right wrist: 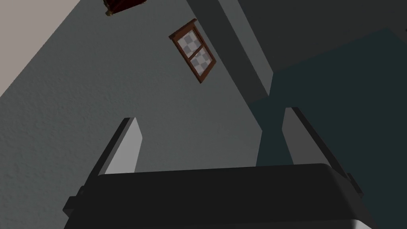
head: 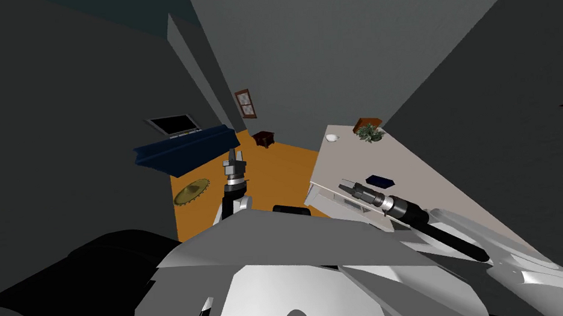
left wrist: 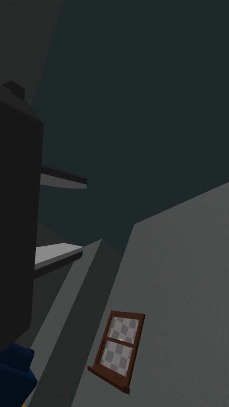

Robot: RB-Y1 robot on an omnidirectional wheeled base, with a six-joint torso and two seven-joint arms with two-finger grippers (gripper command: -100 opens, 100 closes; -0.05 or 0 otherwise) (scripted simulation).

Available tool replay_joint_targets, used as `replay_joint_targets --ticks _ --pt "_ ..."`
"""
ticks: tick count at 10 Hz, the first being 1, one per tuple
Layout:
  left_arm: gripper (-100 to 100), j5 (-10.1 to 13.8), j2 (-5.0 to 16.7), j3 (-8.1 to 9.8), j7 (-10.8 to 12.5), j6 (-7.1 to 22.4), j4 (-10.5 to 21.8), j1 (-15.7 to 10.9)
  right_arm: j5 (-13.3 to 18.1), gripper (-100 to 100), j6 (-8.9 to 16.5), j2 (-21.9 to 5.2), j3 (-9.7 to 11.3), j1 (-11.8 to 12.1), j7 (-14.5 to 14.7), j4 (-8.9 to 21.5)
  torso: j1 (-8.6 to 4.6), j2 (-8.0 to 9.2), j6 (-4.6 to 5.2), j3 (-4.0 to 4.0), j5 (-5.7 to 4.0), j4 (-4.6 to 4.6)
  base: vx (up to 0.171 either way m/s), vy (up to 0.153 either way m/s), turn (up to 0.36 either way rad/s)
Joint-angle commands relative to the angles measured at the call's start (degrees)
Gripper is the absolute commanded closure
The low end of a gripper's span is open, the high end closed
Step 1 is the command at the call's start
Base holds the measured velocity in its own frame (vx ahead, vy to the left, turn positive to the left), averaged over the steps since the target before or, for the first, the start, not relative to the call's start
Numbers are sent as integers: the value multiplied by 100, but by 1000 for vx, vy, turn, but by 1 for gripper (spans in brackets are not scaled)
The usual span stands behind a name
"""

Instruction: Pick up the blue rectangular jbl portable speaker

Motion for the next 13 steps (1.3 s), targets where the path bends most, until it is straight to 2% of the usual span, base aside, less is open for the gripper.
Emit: replay_joint_targets --ticks 1,2,3,4,5,6,7,8,9,10,12,13 --pt "0 0 0 0 0 0 0 0 259 -100 -112 -286 11 35 25 286 0 0 0 0 0 0 16 39 294" --pt "0 0 0 -1 0 0 0 -1 259 -100 -112 -411 11 35 25 297 2 -1 -7 0 0 0 11 27 139" --pt "0 0 0 0 0 0 0 0 480 -100 -179 -607 22 67 31 522 -1 3 1 1 -1 0 13 32 259" --pt "0 0 0 0 0 0 0 -1 480 -100 -179 -725 22 67 31 532 -1 2 -5 1 -1 0 14 15 139" --pt "0 0 0 0 0 0 0 0 697 -100 -235 -931 39 102 36 763 -5 3 1 2 -1 1 11 16 286" --pt "0 0 0 0 0 0 0 -1 697 -100 -235 -1027 39 102 36 763 -6 4 -5 2 -1 1 7 4 130" --pt "0 0 0 0 0 0 0 0 910 -100 -279 -1262 61 139 40 988 -9 5 1 3 -3 1 7 6 244" --pt "0 0 0 0 0 0 0 -1 910 -100 -279 -1316 61 139 40 988 -10 6 -3 3 -3 1 5 -3 142" --pt "0 0 0 1 0 0 0 0 1117 -100 -312 -1539 88 179 44 1205 -11 7 2 4 -4 2 3 -4 259" --pt "0 0 0 0 0 0 0 -1 1117 -100 -312 -1591 88 179 44 1205 -13 6 -4 3 -3 1 3 -12 177" --pt "0 0 1 0 0 0 0 -1 1502 -100 -349 -2007 157 271 48 1564 -16 7 -4 4 -4 2 -6 -24 326" --pt "0 0 1 0 0 0 0 -1 1512 -100 -349 -2089 157 271 48 1613 -23 9 -3 5 -5 2 -13 -41 146"
